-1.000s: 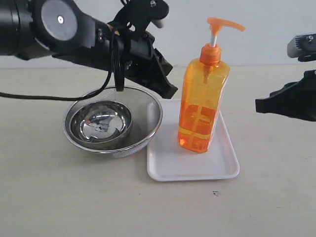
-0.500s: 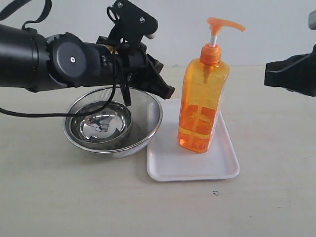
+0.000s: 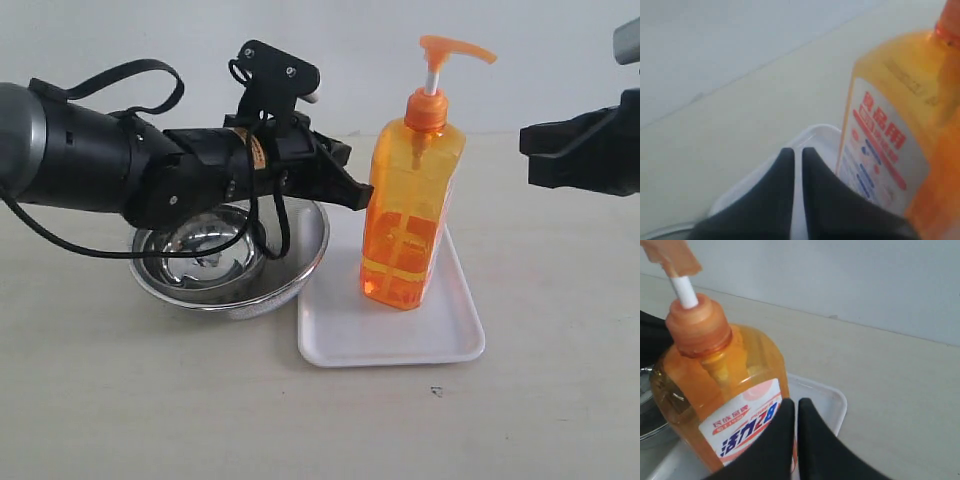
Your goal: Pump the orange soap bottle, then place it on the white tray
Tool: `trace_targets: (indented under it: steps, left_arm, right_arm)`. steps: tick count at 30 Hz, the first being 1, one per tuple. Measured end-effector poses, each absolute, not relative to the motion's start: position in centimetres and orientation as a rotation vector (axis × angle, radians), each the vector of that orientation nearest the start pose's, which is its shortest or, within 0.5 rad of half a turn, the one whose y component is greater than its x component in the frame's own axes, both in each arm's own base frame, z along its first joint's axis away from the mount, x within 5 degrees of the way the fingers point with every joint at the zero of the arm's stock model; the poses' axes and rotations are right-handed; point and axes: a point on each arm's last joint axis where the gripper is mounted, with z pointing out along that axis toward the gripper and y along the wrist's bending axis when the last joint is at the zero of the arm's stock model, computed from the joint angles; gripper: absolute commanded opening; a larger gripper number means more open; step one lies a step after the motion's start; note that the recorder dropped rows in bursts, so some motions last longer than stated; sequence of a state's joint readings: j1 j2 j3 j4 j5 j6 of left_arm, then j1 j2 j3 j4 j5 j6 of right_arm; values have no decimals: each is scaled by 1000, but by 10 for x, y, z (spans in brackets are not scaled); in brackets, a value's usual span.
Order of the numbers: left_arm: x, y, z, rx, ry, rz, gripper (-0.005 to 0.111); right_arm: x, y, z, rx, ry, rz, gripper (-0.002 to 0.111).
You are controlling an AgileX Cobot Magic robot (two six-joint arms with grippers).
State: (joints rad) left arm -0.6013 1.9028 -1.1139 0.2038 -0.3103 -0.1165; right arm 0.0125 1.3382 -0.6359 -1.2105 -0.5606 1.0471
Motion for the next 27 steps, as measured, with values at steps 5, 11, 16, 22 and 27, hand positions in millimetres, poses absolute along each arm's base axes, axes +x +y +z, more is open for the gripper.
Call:
trace_targets:
  steps: [5, 11, 16, 22, 27]
  left_arm:
    - [344, -235, 197, 767, 1844, -481, 5]
    - [342, -233, 195, 845, 1811, -561, 5]
    - [339, -233, 195, 913, 1769, -586, 5]
    - [337, -235, 195, 927, 1755, -612, 5]
    - [337, -235, 195, 924, 1758, -615, 5]
  right_arm:
    - [264, 53, 242, -502, 1885, 489, 0]
    - [278, 54, 207, -509, 1985, 542, 0]
    - [282, 57, 199, -529, 1970, 571, 0]
    - [289, 59, 212, -547, 1894, 586, 0]
    - [298, 60, 223, -553, 1866, 592, 0]
